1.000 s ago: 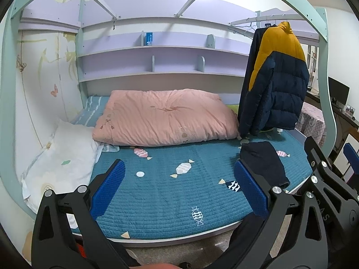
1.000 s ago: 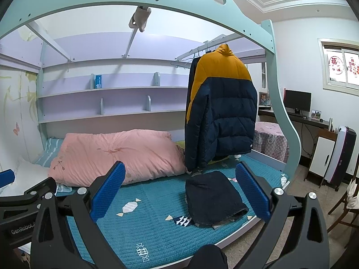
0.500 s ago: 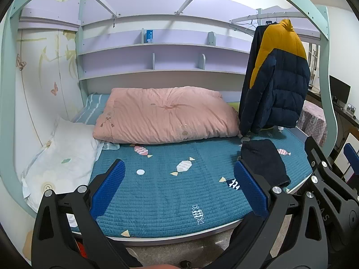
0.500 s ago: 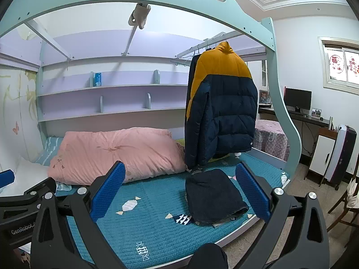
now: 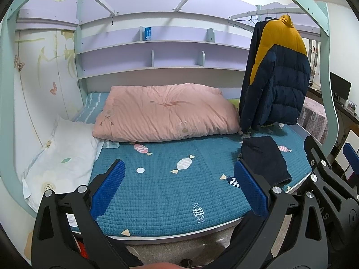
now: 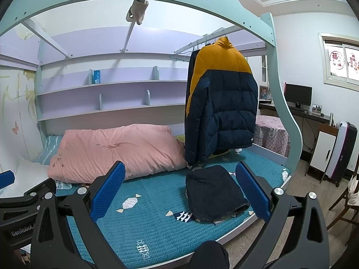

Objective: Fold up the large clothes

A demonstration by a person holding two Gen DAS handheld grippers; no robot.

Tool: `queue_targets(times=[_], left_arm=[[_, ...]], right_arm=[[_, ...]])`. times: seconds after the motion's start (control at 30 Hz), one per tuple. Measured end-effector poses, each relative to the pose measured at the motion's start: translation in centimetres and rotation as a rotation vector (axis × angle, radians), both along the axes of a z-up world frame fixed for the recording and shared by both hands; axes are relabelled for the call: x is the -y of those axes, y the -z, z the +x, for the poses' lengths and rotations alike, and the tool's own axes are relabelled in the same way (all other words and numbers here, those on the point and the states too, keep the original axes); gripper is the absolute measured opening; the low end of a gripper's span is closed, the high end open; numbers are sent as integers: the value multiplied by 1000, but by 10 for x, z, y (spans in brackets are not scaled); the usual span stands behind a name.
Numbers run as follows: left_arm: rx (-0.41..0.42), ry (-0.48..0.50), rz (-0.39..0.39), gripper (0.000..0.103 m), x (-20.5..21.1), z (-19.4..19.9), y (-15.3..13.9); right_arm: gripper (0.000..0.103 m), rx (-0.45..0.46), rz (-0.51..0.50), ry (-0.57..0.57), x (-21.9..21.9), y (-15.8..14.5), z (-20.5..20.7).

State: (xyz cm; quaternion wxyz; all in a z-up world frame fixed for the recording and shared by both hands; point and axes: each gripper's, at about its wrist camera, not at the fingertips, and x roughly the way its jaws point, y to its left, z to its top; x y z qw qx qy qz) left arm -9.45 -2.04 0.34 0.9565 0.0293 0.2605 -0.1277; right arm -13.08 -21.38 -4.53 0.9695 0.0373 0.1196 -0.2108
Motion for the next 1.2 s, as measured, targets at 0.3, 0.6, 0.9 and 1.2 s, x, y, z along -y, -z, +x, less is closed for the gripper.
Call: queue_targets(times=[0.3, 0.6, 0.9, 1.2], left_arm=[[-13, 4, 4, 98, -1, 5, 1], [-16, 4, 4, 98, -1, 6, 2], [-21, 5, 5, 98, -2, 8, 4], [-6, 6, 7, 98, -5, 6, 8]], right_arm=[[95, -11, 2, 1, 0, 3, 2], [95, -16, 3, -1, 0, 3, 4], [95, -16, 3, 0, 0, 2, 4], [95, -16, 7, -5, 3, 4, 6]])
